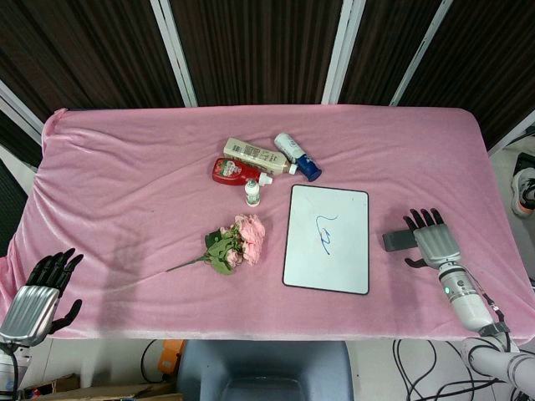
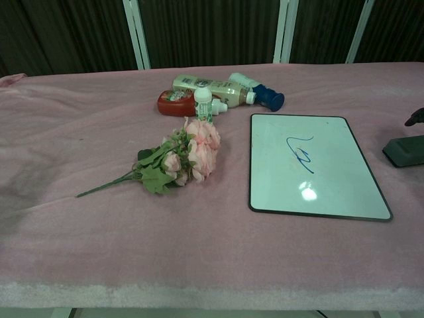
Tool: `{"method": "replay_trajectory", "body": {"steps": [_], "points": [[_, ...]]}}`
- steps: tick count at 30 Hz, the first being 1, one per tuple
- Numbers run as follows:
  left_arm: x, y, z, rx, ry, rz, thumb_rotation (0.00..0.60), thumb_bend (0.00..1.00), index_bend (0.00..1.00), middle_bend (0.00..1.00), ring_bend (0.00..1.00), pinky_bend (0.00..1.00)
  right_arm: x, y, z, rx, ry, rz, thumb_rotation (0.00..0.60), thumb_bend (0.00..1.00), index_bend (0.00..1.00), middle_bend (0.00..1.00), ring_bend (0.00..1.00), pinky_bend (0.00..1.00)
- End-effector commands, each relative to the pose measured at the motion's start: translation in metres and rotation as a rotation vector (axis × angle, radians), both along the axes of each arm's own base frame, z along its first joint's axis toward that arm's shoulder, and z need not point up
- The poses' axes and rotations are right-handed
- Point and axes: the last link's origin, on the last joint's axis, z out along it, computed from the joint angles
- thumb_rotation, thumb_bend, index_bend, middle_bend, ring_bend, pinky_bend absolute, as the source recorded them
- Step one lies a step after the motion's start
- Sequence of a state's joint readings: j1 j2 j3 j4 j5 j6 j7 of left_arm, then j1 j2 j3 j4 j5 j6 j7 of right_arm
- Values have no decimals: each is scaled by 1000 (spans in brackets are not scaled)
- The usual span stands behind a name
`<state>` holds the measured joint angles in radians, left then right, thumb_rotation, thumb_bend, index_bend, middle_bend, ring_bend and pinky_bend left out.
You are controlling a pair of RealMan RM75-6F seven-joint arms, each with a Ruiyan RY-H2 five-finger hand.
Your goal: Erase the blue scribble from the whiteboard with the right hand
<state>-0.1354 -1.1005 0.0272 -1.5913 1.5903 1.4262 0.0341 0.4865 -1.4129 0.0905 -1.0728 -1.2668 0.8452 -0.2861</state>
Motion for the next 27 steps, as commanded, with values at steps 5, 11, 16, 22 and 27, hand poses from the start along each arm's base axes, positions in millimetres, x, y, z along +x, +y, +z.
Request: {"method": "replay_trajectory", "body": {"steps": [5,11,16,22,27], "points": [[-1,2,0,7,2,4,600,399,0,0,0,89,-1,-1,-1,5,-10,1,600,355,263,174,108,191],[0,1,0,9,-1,5,600,399,0,0,0,89,3,-3,-4,3,-27,18,600,371,332,222,160,250],[-1,1,0,12,2,9,600,398,0,0,0,89,6,-8,-9,-1,-33,31,600,375,422,294,247,345],[-1,0,0,15,3,14,600,397,0,0,0,89,10,-12,-14,-15,-39,53,600,380,508,367,344,432],[-2,0,1,15,-1,13,600,399,0,0,0,89,12,-14,-16,-32,-35,64,600,382,572,415,395,484]]}}
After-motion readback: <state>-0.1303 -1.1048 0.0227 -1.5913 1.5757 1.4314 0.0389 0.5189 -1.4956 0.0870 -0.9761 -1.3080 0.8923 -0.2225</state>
